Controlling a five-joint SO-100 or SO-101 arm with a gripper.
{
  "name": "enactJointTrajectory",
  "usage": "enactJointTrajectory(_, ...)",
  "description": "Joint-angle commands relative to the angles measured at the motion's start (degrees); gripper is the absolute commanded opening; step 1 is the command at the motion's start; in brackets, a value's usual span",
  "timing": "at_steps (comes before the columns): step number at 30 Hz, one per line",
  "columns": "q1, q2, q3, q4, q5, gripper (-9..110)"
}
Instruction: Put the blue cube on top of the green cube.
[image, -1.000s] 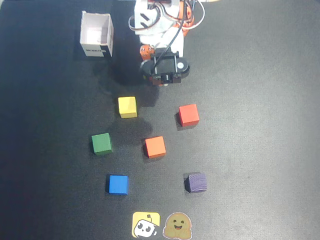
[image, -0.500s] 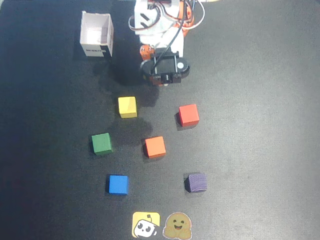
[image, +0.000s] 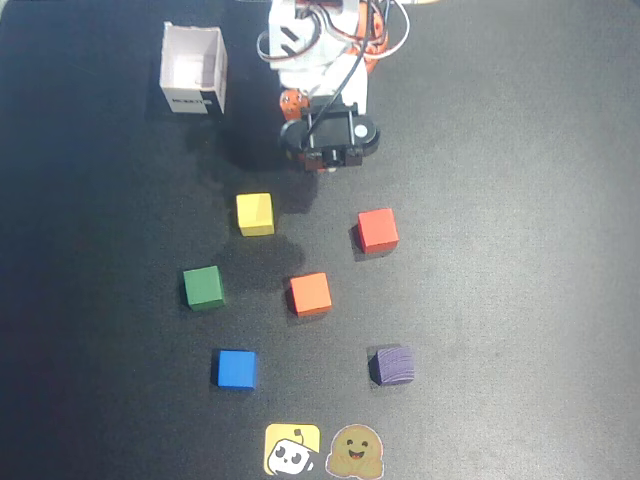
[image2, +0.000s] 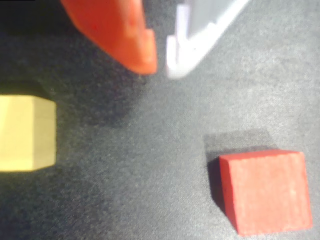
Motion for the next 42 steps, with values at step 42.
enactJointTrajectory(42,4.3,-66.8,-52.8,-8.2,7.4,22)
